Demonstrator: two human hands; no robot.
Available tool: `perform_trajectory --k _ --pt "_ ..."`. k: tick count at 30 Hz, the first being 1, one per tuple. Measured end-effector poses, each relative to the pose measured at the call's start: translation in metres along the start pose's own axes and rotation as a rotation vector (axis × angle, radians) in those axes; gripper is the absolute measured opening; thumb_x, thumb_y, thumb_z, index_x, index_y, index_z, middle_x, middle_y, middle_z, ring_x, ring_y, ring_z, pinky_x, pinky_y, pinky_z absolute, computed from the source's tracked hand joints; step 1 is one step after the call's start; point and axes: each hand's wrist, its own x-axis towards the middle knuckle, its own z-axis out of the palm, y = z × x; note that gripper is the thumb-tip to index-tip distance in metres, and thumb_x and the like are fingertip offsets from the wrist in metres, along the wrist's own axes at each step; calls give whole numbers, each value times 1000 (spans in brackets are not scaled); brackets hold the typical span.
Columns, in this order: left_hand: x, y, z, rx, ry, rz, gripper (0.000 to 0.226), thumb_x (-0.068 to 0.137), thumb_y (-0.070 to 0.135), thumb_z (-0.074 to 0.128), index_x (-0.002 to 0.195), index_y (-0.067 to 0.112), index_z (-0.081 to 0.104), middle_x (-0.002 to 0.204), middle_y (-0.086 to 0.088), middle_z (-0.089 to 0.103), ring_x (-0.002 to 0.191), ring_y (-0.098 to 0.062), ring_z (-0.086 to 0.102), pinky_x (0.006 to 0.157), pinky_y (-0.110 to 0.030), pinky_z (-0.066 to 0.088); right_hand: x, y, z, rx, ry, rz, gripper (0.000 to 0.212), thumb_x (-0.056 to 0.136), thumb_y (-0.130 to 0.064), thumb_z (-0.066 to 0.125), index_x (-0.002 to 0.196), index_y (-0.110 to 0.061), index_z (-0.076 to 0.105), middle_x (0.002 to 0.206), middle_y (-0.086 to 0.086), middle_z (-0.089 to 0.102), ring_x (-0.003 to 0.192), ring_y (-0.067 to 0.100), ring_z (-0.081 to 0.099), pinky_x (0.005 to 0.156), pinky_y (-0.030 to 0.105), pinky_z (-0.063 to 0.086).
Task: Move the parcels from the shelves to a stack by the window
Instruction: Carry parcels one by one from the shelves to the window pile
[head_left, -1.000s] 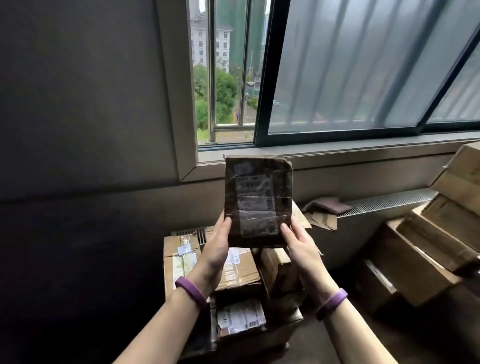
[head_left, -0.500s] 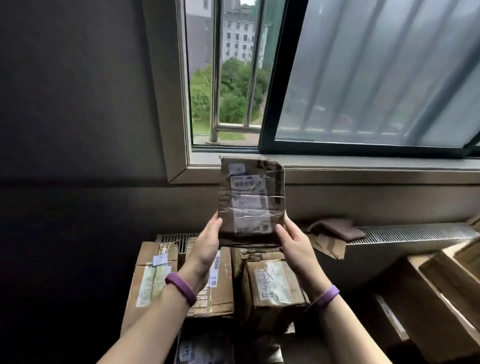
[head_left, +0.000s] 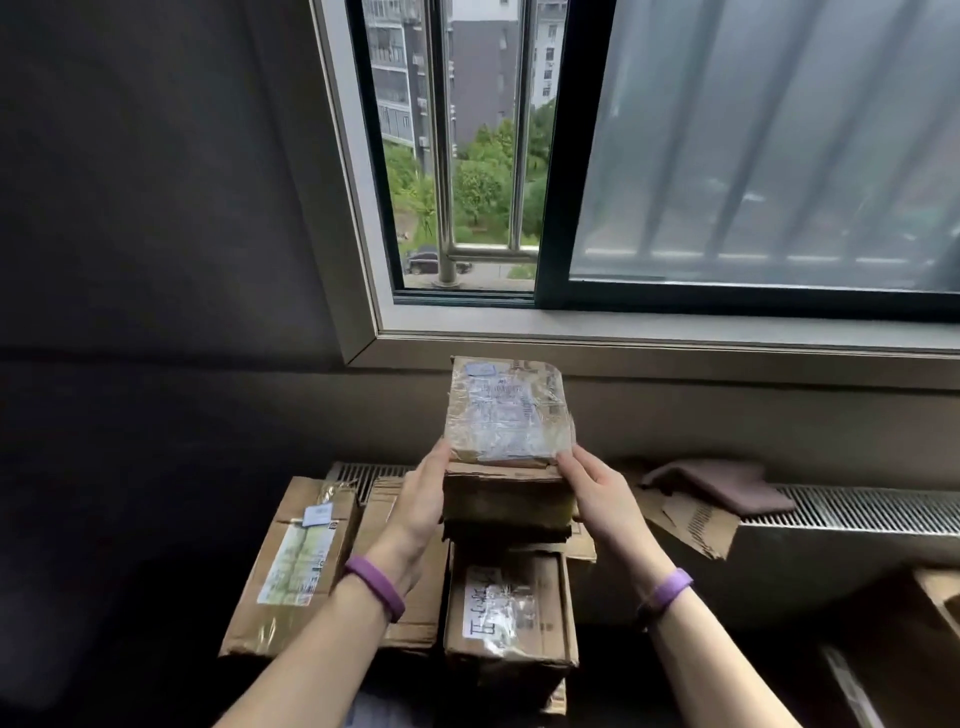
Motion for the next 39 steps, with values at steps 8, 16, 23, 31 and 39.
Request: perform_trajectory --k 8,16,23,31,39 --pt "11 -6 4 46 45 -10 56 99 55 41 139 18 54 141 -1 57 134 -20 49 117 -45 32 9 16 -2 10 -40 20 23 102 -32 50 100 -45 69 95 -35 70 90 -15 63 91 25 49" --pt "10 -13 0 19 47 17 55 98 57 43 139 23 54 140 2 58 133 -18 49 116 -47 33 3 14 -2 33 -78 -16 24 102 -31 51 116 -45 64 101 -40 67 99 -21 59 79 1 43" --pt "7 -22 -5 21 47 -15 55 96 58 43 142 27 51 143 3 54 135 -19 47 117 -48 31 3 27 2 30 -68 32 22 100 -37 54 120 -47 59 92 -28 73 82 -13 66 76 22 47" --pt "8 -25 -10 -5 76 -8 54 99 52 43 140 19 53 141 -1 57 133 -20 49 117 -45 32 0 22 6 19 -88 15 30 101 -31 53 102 -60 61 96 -32 72 88 -15 65 85 26 51" --pt "8 -28 -12 3 68 -45 61 94 61 44 142 24 51 143 0 54 134 -19 47 117 -46 32 1 28 9 42 -54 54 35 98 -38 57 133 -41 55 108 -16 69 90 -9 67 95 33 51"
